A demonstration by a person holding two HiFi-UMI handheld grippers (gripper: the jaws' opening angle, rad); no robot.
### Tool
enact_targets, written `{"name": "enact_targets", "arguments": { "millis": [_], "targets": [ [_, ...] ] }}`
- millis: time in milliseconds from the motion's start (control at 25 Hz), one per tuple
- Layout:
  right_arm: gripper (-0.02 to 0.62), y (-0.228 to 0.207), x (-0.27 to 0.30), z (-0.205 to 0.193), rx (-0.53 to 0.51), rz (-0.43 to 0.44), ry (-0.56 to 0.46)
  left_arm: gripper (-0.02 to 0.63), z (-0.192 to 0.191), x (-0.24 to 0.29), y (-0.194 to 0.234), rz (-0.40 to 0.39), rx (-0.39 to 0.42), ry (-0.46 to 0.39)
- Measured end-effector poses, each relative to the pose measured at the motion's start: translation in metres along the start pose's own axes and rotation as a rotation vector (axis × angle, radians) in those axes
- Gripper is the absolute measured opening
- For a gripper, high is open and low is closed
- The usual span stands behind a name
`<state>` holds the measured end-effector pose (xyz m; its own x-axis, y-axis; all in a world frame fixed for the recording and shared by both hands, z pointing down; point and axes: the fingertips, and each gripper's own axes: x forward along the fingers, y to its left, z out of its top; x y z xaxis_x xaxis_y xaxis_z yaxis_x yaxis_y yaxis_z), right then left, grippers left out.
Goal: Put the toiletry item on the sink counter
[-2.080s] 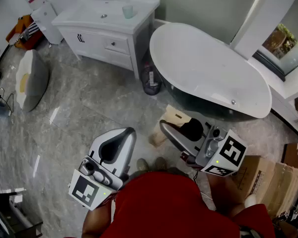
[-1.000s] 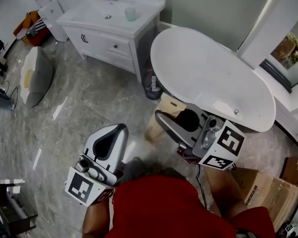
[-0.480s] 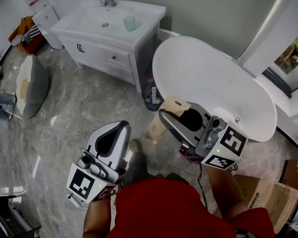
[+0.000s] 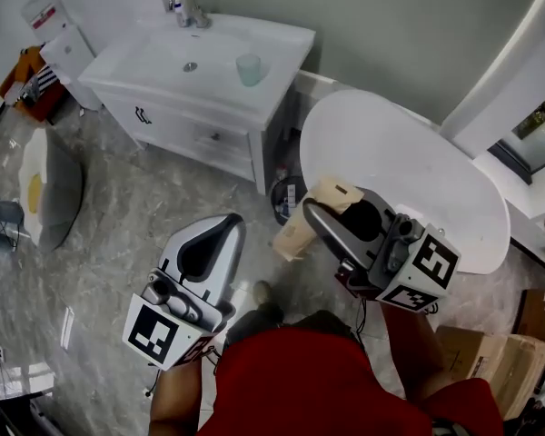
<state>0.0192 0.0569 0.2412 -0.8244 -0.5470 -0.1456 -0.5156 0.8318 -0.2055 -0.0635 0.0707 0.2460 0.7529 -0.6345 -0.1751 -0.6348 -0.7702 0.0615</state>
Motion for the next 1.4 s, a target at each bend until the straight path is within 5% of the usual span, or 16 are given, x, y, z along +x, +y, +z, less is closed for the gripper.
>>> {"name": "enact_targets", "arguments": {
  "millis": [240,640,1400],
  "targets": [
    [0.058,-0.045,0.075,0.003,-0.023,-0.041,0.014,0.017,0.009,0.022,0.085,-0.031,-0.016,-0.025],
    [0.058,-0.120,0.127,0.002,-0.034,-0.068,0.027,0.017,-0.013,0.060,0.164,0.019,-0.030,-0.012],
    [0.058,-0.361,0.262,0.025,-0.196,-0.163,0.008,0.017,-0.057,0.222,0.328,0.108,-0.001,0.005]
  ]
}}
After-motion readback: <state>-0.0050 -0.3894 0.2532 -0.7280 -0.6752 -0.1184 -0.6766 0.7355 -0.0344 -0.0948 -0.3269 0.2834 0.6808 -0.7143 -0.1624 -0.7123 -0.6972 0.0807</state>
